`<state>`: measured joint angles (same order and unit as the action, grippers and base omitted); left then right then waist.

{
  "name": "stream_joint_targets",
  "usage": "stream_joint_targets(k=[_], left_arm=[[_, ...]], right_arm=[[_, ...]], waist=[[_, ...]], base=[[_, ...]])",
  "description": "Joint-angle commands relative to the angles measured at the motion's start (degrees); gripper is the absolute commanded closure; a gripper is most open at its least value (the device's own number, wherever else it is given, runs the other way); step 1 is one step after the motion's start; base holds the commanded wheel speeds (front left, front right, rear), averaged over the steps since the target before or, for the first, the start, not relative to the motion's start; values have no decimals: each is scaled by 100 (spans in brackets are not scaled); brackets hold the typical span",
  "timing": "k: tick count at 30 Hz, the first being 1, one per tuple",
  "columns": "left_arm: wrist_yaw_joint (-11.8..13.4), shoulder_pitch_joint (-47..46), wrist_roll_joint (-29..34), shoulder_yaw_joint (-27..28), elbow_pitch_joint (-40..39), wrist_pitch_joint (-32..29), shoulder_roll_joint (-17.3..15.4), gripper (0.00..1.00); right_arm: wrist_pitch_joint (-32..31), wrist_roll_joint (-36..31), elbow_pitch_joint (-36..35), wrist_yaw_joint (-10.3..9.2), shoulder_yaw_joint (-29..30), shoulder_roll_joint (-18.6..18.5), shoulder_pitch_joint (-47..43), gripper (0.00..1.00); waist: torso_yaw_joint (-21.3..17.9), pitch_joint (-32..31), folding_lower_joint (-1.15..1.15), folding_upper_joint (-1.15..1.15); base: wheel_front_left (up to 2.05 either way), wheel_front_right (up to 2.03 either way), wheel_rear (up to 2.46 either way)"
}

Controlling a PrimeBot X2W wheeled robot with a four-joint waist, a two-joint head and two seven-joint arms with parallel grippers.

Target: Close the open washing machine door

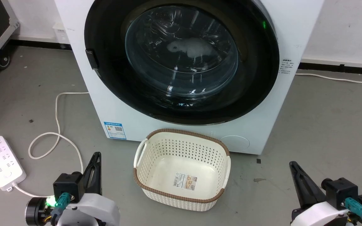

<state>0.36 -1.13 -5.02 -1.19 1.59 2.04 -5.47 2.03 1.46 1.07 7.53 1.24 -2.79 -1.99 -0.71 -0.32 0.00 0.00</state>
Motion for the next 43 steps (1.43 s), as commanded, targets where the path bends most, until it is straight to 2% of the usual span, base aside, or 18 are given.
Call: stream_joint_targets(k=[1, 23, 43], left_arm=[[-13, 77, 73, 17, -36, -17, 44, 100], [-36, 113, 502, 119, -159, -204, 259, 100], [-36, 113, 502, 119, -159, -204, 259, 100]], right_arm=[[-36, -50, -48, -3, -22, -7, 91, 100], [-203, -146, -107, -4, -124, -9, 199, 100], [-203, -146, -107, -4, -124, -9, 199, 100]], waist=[[3, 1, 0, 0], [71, 32, 0, 0], [71, 32, 0, 0]], base=[[0, 0, 0], [0, 0, 0], [0, 0, 0]])
